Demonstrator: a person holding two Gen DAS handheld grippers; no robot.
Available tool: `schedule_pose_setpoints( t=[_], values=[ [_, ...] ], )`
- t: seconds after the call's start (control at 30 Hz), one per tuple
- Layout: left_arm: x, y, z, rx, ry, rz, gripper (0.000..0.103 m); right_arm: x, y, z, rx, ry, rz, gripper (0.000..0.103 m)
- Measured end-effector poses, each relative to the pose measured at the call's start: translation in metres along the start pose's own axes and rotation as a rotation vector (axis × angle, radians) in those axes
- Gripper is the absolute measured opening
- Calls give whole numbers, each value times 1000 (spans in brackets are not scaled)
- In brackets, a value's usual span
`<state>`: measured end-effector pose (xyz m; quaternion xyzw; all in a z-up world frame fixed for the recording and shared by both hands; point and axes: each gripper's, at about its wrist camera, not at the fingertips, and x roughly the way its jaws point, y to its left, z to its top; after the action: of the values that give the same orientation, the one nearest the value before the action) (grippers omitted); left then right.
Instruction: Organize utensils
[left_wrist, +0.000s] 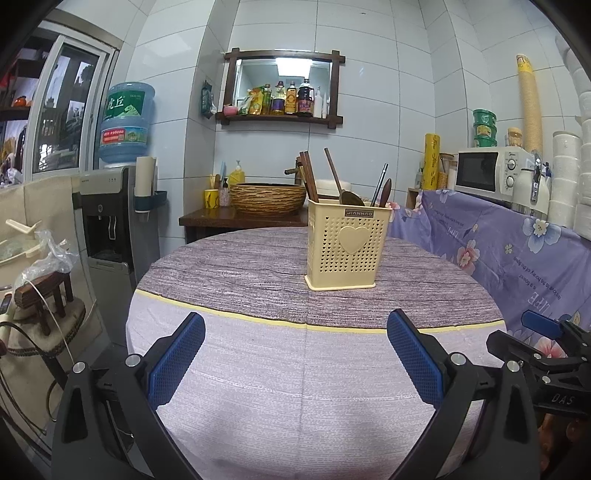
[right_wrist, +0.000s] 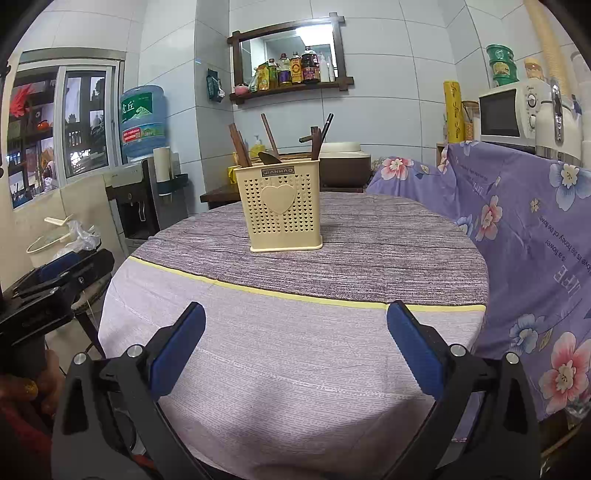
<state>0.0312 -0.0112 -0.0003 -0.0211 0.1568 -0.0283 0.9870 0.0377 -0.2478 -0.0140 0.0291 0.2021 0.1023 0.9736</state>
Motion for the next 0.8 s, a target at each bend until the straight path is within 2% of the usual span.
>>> schedule_pose_setpoints(
  t=[0.8],
  values=[
    [2,2,1,-10,22,13,98,1,2,0,0,4,1,97]
  ],
)
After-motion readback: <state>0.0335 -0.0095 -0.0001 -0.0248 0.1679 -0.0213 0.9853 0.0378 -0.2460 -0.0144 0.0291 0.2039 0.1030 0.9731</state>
